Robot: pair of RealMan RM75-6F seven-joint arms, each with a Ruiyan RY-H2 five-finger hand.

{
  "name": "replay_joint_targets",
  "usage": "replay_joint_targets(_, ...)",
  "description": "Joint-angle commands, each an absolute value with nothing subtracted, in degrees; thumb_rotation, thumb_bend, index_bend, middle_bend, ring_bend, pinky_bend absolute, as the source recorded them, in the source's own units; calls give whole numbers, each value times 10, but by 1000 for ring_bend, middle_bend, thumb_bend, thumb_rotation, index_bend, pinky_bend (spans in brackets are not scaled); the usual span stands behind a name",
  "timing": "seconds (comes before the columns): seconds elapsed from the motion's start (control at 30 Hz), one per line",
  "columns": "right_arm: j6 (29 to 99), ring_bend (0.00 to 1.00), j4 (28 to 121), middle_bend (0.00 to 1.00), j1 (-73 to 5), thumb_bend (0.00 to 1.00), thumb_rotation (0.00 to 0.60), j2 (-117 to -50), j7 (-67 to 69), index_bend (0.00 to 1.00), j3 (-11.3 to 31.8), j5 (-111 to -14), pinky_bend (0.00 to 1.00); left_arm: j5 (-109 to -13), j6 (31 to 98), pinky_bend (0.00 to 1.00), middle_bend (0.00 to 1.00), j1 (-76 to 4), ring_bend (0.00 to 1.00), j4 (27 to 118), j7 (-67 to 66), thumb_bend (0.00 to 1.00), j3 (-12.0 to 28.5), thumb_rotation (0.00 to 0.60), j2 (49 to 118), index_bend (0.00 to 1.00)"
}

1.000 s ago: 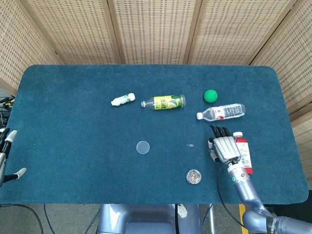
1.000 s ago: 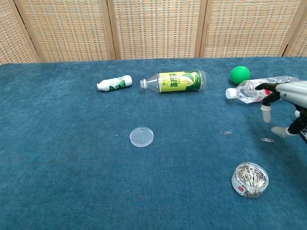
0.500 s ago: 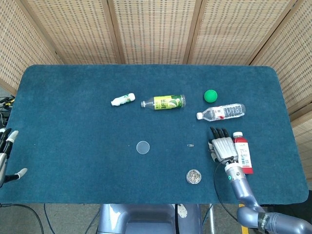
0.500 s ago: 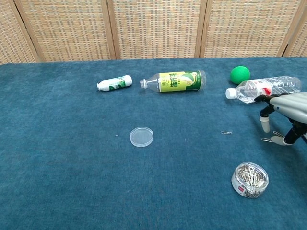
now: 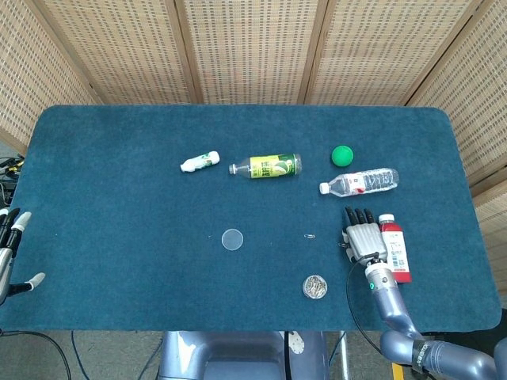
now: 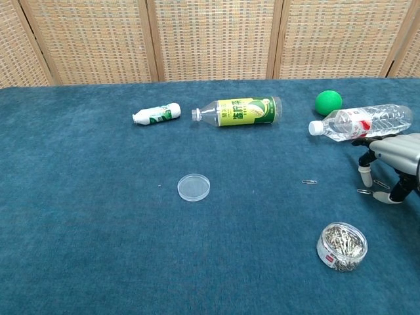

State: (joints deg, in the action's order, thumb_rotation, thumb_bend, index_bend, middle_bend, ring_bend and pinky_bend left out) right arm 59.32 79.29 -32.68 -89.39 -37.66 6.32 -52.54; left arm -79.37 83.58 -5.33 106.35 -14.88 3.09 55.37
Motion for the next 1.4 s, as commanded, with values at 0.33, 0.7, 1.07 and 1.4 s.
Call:
replay_joint_targets(0.33,590,0,770,0,-328,343,600,-906,-376,501,60,-521,0,-793,835,0,0,-54,0,1062,-151,0,31,600,556,0)
replay_joint_targets(0.7,597,0,754,0,-330,350,600,-921,-376,564,59,-532,0,-796,836,0,0,-54,0,1062,-147,0,30,600,555,0)
replay_joint_targets(1.07,602,0,743,0,-333,462,600,-935,-376,601,63,-545,0,-795,835,0,0,-54,0,1062,-141,0,31,600,553,0)
replay_joint_targets(1.4,615,0,776,0,-330,488,600,-913,-366,625,65,-566,0,-795,835,0,0,-54,0,1062,-139,0,30,600,551,0)
